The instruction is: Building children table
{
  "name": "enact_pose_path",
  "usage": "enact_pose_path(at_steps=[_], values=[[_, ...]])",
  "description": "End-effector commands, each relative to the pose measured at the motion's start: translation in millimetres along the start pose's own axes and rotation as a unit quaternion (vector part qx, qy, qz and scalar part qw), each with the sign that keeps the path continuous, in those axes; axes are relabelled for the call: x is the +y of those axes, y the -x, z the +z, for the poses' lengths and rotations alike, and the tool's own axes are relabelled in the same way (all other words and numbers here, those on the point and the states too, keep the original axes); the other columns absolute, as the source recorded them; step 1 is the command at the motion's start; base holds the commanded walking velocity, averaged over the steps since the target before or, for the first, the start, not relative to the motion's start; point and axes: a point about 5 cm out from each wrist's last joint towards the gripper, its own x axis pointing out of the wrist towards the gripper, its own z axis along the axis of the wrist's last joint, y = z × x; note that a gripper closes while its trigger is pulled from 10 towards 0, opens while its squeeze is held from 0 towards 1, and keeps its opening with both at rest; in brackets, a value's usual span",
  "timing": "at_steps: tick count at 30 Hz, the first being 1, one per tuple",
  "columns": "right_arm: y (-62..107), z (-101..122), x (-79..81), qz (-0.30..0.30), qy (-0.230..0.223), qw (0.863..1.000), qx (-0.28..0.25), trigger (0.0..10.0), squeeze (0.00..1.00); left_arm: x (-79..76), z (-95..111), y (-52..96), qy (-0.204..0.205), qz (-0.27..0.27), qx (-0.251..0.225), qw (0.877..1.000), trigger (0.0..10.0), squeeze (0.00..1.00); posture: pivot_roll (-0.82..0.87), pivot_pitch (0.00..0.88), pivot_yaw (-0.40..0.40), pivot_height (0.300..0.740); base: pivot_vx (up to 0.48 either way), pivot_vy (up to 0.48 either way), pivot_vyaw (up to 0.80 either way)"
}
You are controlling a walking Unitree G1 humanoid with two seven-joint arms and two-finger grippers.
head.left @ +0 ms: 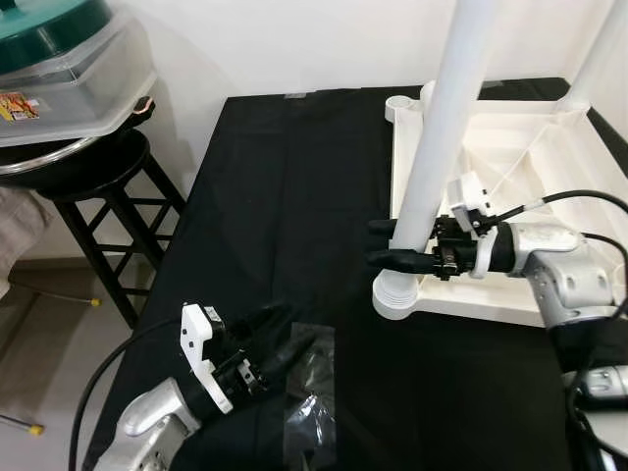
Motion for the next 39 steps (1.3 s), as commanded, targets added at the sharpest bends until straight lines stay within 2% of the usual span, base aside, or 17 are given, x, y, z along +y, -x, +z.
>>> enact_pose_path(at_steps=[1, 3, 4, 8, 15, 16, 19, 20, 21, 22, 26, 27, 28, 29, 31, 32, 39], values=[[-24.7, -39.0, 20.1, -0.074, -0.063, 0.994, 0.044, 0.0, 0.0, 1.2, -1.7, 4.3, -0.002, 0.001, 0.013, 1.0, 10.0, 0.0, 0.06, 0.187, 0.044, 0.74, 0.0, 0.0, 0.0], [-58.8, -77.1, 57.2, -0.346, -0.133, 0.925, 0.086, 0.0, 0.0, 3.8, 0.5, 5.2, -0.003, 0.002, 0.012, 1.0, 10.0, 0.0, 0.04, 0.197, 0.061, 0.74, 0.0, 0.0, 0.0], [-67.6, -83.8, 82.5, -0.369, -0.157, 0.911, 0.098, 0.0, 0.0, 5.1, 0.7, 5.0, -0.003, 0.003, 0.012, 1.0, 10.0, 0.0, 0.05, 0.196, 0.07, 0.74, 0.0, 0.0, 0.0], [-65.1, -70.7, 78.7, -0.388, -0.136, 0.908, 0.081, 0.0, 0.0, 7.7, -1.0, 4.4, -0.004, 0.001, 0.015, 1.0, 10.0, 0.0, 0.01, 0.173, 0.083, 0.74, 0.0, 0.0, 0.0], [-71.2, -69.6, 74.2, -0.346, -0.092, 0.928, 0.105, 0.0, 0.0, 10.5, -2.4, -1.3, -0.005, 0.0, 0.012, 1.0, 10.0, 0.0, 0.02, 0.162, 0.056, 0.74, 0.0, 0.0, 0.0], [-71.3, -69.1, 75.2, -0.352, -0.102, 0.924, 0.107, 8.5, 0.0, 11.3, -2.5, -1.4, -0.007, 0.003, 0.011, 1.0, 10.0, 0.0, 0.02, 0.161, 0.055, 0.74, 0.0, 0.0, 0.0], [-71.2, -64.8, 75.3, -0.355, -0.121, 0.923, 0.088, 10.0, 0.0, 11.4, -2.7, -1.5, -0.007, 0.002, 0.011, 1.0, 10.0, 0.0, 0.02, 0.161, 0.055, 0.74, 0.0, 0.0, 0.0], [-73.8, -56.5, 76.1, -0.33, -0.131, 0.933, 0.064, 10.0, 1.0, 11.3, -3.0, -1.8, -0.007, 0.001, 0.012, 1.0, 10.0, 0.0, 0.02, 0.158, 0.057, 0.74, 0.0, 0.0, 0.0], [-73.8, -56.5, 76.1, -0.33, -0.131, 0.933, 0.064, 10.0, 1.0, 11.3, -3.0, -1.8, -0.007, 0.001, 0.012, 1.0, 10.0, 0.0, 0.02, 0.158, 0.057, 0.74, 0.0, 0.0, 0.0], [-76.4, -39.8, 76.6, -0.264, -0.129, 0.956, 0.022, 10.0, 1.0, 10.9, -3.3, -2.3, -0.006, -0.001, 0.012, 1.0, 10.0, 0.0, 0.02, 0.157, 0.055, 0.74, 0.0, 0.0, 0.0], [-69.7, -20.9, 68.4, -0.183, -0.09, 0.979, -0.011, 10.0, 1.0, 10.2, -3.9, -3.0, -0.006, -0.001, 0.011, 1.0, 10.0, 0.0, 0.03, 0.156, 0.049, 0.74, 0.0, 0.0, 0.0], [-64.4, -15.8, 62.1, -0.164, -0.071, 0.984, -0.017, 10.0, 0.77, 10.0, -4.2, -3.4, -0.006, -0.001, 0.01, 1.0, 10.0, 0.0, 0.03, 0.155, 0.048, 0.74, 0.0, 0.0, 0.0], [-64.4, -15.8, 62.1, -0.164, -0.071, 0.984, -0.017, 10.0, 0.77, 10.0, -4.2, -3.4, -0.006, -0.001, 0.01, 1.0, 10.0, 0.0, 0.03, 0.155, 0.048, 0.74, 0.0, 0.0, 0.0], [-58.4, -10.4, 53.2, -0.142, -0.052, 0.988, -0.02, 10.0, 0.39, 9.7, -4.5, -3.9, -0.006, -0.001, 0.009, 1.0, 10.0, 0.0, 0.03, 0.153, 0.046, 0.74, 0.0, 0.0, 0.0], [-54.4, -6.9, 47.6, -0.129, -0.04, 0.991, -0.022, 10.0, 0.39, 9.4, -4.8, -4.2, -0.006, -0.001, 0.009, 1.0, 10.0, 0.0, 0.03, 0.153, 0.046, 0.74, 0.0, 0.0, 0.0], [-51.3, -5.5, 40.7, -0.117, -0.026, 0.993, -0.016, 10.0, 0.0, 9.2, -5.1, -4.6, -0.006, -0.001, 0.009, 1.0, 10.0, 0.0, 0.03, 0.15, 0.045, 0.74, 0.0, 0.0, 0.0], [-43.1, 2.7, 15.8, -0.049, 0.004, 0.999, 0.001, 10.0, 0.0, 8.1, -6.2, -5.8, -0.007, -0.002, 0.008, 1.0, 10.0, 0.0, 0.05, 0.146, 0.039, 0.74, 0.0, 0.0, 0.0]])
